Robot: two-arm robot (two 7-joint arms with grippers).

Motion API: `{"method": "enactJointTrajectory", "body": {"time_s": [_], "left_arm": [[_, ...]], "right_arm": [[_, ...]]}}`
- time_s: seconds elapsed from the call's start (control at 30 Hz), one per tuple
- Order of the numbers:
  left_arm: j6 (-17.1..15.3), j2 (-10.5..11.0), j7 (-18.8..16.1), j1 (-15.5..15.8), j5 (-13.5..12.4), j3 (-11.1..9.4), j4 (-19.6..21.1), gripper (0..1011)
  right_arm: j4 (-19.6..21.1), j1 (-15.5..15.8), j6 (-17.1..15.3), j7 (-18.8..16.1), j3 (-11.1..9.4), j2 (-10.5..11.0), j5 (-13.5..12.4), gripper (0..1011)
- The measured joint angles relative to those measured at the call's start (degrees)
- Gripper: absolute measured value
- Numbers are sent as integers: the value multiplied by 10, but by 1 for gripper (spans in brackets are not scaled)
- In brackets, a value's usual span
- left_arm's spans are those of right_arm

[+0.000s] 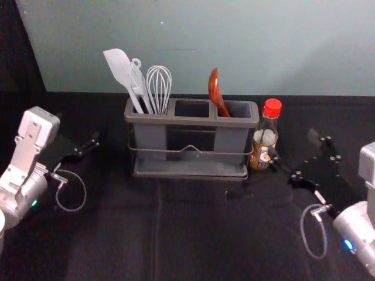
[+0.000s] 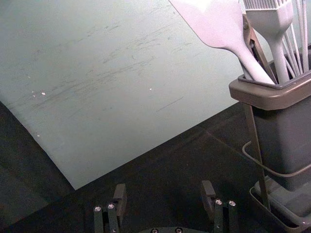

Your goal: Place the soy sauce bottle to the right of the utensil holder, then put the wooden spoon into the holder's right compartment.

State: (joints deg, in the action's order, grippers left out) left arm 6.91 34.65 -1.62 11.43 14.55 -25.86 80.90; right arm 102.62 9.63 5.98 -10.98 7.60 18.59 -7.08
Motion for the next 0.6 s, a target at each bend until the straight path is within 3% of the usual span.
{"method": "enactJointTrajectory", "body": {"time_s": [0.23, 0.47, 0.6], "left_arm": [[0, 0, 0, 0, 0, 0, 0, 1005], [0, 0, 0, 0, 0, 0, 0, 1005], [0, 0, 0, 0, 0, 0, 0, 1005]], "right_arm": [[-68, -30, 11, 19, -25, -7, 26, 1002], [-154, -92, 15, 34, -33, -23, 53, 1002], [-216, -146, 17, 35, -34, -34, 64, 1003]]}}
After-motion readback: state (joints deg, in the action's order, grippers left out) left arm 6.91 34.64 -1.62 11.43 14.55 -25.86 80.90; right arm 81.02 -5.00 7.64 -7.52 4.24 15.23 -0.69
